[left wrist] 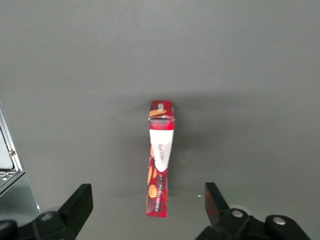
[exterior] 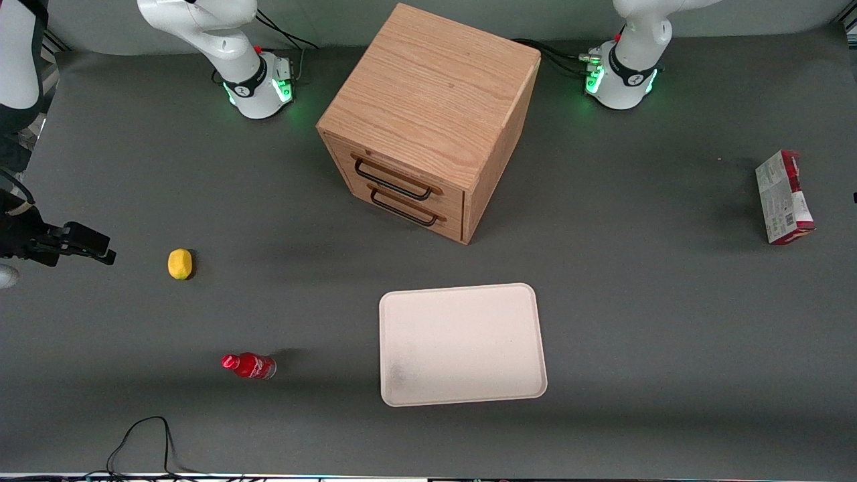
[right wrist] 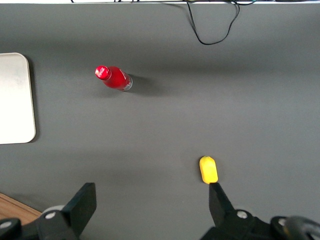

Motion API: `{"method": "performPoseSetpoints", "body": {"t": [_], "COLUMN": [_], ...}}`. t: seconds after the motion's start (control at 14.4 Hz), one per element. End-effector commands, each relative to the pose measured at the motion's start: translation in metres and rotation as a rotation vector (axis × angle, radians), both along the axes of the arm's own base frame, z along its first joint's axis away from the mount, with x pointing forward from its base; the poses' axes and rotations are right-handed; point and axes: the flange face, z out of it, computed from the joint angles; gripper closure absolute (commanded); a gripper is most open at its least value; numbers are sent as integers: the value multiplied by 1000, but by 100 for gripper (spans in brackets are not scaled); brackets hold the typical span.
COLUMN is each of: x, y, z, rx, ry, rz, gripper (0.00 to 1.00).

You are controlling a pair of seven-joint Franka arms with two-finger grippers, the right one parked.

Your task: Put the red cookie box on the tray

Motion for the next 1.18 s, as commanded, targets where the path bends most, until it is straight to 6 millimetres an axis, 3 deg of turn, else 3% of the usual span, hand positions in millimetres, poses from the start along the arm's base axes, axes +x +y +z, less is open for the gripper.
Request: {"method": "performPoseSetpoints", "body": {"t": [0.0, 0.14, 0.28, 0.83, 0.9, 0.97, 1.11], "x": [-55, -85, -98, -99, -99, -100, -100], "y": [-3, 0, -1, -5, -5, -5, -6], "z": [-49, -93, -119, -163, -164, -165, -167], "rx": [-30, -13, -11, 5, 4, -3, -12], "ry": [-54, -83, -89, -110, -107, -113, -117], "rz": [-27, -12, 5, -21, -20, -6, 0], "gripper": [0, 0, 0, 1, 7, 21, 75]}}
